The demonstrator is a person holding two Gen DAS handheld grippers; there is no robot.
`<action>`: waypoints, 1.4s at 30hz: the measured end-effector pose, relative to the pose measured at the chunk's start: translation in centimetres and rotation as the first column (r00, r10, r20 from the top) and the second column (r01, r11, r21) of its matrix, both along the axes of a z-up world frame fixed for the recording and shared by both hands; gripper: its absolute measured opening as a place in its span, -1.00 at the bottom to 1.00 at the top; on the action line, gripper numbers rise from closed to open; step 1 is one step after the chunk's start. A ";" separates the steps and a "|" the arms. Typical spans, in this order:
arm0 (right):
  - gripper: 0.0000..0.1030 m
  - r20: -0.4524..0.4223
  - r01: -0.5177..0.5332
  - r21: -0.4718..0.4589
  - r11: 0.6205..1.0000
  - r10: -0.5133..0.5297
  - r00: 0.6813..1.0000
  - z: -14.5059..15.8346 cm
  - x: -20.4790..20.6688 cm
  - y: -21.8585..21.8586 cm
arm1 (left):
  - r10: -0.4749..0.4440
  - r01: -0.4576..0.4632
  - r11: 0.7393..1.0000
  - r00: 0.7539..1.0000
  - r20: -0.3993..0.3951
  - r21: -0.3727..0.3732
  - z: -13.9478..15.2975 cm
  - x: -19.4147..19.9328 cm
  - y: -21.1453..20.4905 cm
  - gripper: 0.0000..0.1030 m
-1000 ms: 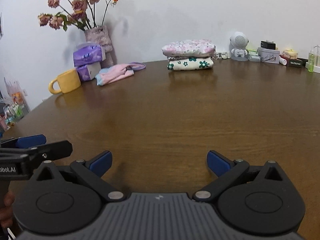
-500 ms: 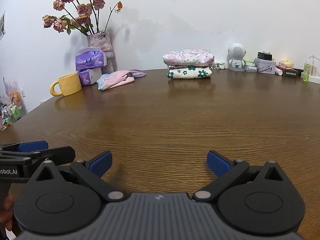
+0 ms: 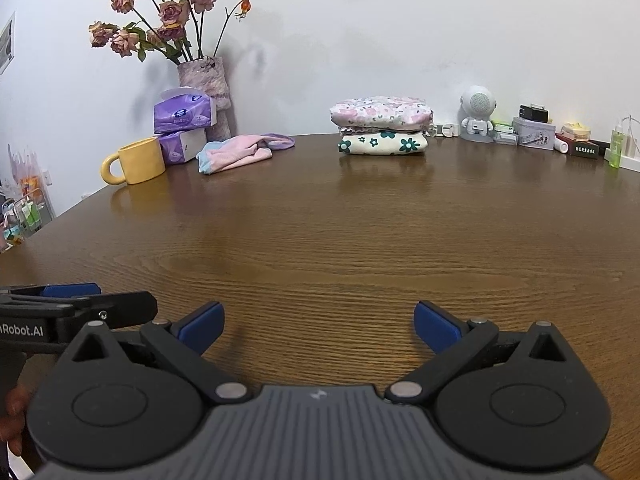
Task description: Fold clothes
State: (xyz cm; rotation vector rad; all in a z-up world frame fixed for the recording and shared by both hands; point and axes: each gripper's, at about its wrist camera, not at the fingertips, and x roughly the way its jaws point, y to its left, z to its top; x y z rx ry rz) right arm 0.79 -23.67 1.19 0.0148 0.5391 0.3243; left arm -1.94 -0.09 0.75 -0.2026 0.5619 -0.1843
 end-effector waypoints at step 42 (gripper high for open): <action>0.99 -0.012 0.006 -0.003 1.000 -0.006 1.000 -0.2 0.2 0.0 | -0.016 0.016 1.000 1.000 0.000 -0.012 -0.1 0.2 0.2 1.00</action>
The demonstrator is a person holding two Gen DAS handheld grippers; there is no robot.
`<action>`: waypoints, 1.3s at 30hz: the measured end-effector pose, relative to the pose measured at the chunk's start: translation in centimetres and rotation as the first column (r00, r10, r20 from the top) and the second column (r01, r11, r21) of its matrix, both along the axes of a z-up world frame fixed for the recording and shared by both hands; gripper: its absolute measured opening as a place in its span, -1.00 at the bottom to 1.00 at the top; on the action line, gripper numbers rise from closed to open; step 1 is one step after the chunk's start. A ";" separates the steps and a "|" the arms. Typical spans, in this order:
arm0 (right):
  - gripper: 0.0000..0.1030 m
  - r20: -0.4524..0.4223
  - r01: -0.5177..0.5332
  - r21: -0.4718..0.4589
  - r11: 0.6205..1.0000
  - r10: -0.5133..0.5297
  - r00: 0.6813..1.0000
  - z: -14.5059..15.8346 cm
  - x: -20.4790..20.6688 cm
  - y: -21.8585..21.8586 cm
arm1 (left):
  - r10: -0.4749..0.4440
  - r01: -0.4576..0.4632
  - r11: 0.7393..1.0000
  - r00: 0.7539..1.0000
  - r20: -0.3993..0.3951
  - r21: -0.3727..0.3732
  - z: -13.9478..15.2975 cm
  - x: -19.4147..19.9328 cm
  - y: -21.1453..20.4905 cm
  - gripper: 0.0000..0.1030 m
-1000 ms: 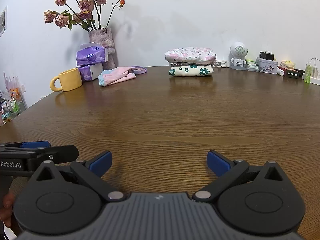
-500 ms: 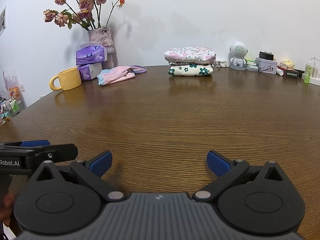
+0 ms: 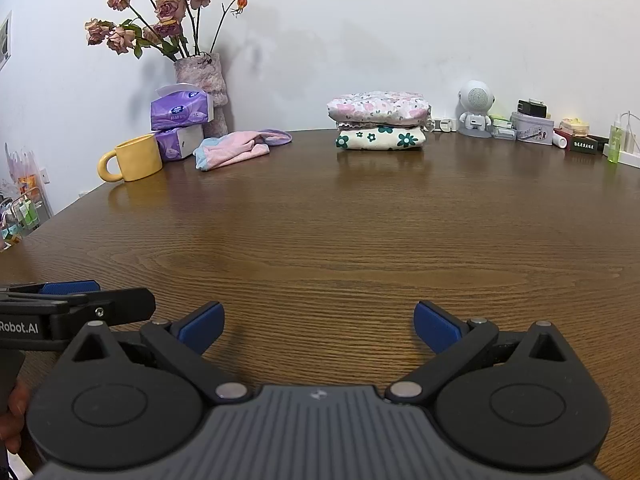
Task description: Fold clothes
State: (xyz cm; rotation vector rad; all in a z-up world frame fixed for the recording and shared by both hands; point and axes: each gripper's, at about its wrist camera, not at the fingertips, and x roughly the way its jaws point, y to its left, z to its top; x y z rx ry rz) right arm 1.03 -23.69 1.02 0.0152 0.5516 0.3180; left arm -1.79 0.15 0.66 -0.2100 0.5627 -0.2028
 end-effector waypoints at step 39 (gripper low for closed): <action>0.99 -0.005 0.000 0.001 1.000 0.000 1.000 0.0 0.1 0.0 | -0.009 0.009 1.000 1.000 0.000 -0.003 0.0 0.0 0.0 1.00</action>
